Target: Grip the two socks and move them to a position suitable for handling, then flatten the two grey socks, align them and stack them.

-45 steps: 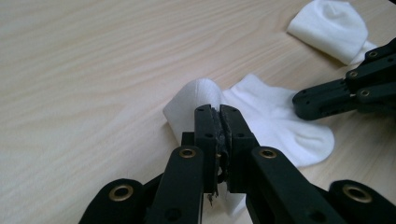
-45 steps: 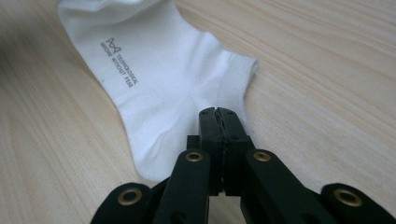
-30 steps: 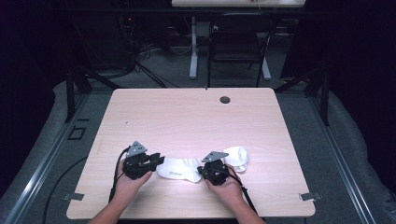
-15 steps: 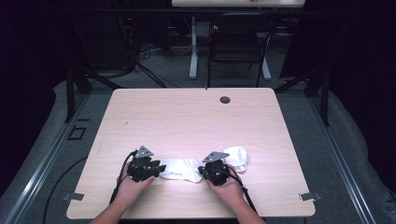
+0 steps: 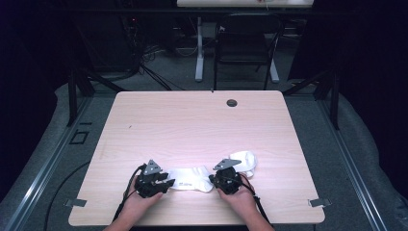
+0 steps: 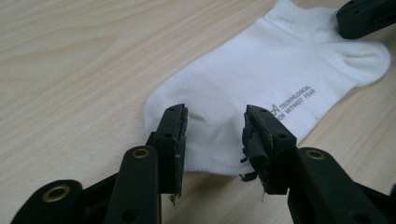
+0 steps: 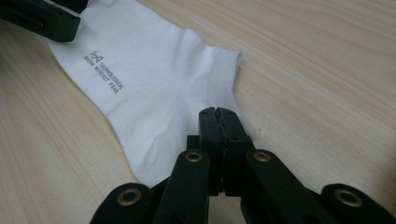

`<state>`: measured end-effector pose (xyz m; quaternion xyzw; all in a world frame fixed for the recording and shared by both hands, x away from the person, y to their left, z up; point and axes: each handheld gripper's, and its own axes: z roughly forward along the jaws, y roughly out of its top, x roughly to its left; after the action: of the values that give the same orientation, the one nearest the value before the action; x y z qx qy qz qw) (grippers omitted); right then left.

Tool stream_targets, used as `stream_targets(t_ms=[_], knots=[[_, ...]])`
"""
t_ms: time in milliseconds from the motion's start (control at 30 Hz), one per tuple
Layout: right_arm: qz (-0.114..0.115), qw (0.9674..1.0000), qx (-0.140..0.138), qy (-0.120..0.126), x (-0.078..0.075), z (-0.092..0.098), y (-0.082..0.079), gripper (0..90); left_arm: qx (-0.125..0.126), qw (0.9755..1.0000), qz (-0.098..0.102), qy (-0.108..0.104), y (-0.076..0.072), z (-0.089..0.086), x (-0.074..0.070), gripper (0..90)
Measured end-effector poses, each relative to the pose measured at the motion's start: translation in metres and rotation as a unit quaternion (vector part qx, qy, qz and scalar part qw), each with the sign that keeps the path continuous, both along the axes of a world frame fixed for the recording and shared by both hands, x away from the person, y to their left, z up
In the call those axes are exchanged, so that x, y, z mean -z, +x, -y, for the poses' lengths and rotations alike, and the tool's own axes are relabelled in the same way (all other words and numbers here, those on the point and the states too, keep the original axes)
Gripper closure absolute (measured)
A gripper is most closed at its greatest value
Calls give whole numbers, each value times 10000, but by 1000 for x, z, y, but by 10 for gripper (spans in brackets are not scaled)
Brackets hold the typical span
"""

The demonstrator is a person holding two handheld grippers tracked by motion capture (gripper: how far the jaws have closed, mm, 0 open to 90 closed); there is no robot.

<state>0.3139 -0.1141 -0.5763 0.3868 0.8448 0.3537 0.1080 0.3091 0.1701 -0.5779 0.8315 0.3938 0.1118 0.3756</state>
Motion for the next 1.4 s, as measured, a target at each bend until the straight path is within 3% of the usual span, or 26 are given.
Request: stream_targets(t_ms=[333,367,400,500,533,567,667,733,767,800,833,867,933,967,1000,1100,1233,1400], knots=[[-47,9999,37,80,0,1,0,900,51,10000,-56,-61,3,0,0,557],[-101,9999,15,78,-1,1,1,846,58,9999,-62,-89,3,1,-3,544],[-101,9999,15,78,-1,1,1,846,58,9999,-62,-89,3,1,-3,540],[36,9998,40,200,-8,2,-1,780,54,9997,114,-210,4,-1,-10,520],[141,9996,57,258,-12,3,-2,753,70,9994,226,-251,6,-2,-13,520],[396,9986,128,310,-20,9,-2,694,40,9991,376,-188,10,-5,-16,508],[507,9981,225,263,-24,16,0,671,-52,9989,411,-230,14,-8,-17,503],[558,9970,434,321,-26,27,4,654,-67,9990,403,-193,18,-12,-19,500],[579,9954,668,362,-28,41,8,648,-113,9982,578,-124,20,-16,-20,492],[579,9954,668,362,-28,41,8,648,-113,9982,578,-124,20,-16,-20,487],[603,9931,920,409,-31,56,12,625,-197,9978,634,-66,24,-19,-19,483],[603,9931,920,409,-31,56,12,625,-197,9978,634,-66,24,-19,-19,479],[665,9894,1211,456,-33,70,13,605,-234,9980,566,-153,27,-21,-19,479],[729,9866,1399,410,-35,83,15,574,-212,9977,634,-122,29,-21,-19,479],[729,9866,1399,410,-35,83,15,574,-212,9977,634,-122,29,-21,-19,479],[744,9811,1763,300,-37,100,20,588,-196,9979,610,-59,32,-23,-17,473],[637,9774,1986,332,-35,112,24,614,-274,9982,523,-132,34,-26,-17,474],[532,9766,2076,172,-30,119,27,614,-412,9981,389,-256,39,-31,-16,473]])
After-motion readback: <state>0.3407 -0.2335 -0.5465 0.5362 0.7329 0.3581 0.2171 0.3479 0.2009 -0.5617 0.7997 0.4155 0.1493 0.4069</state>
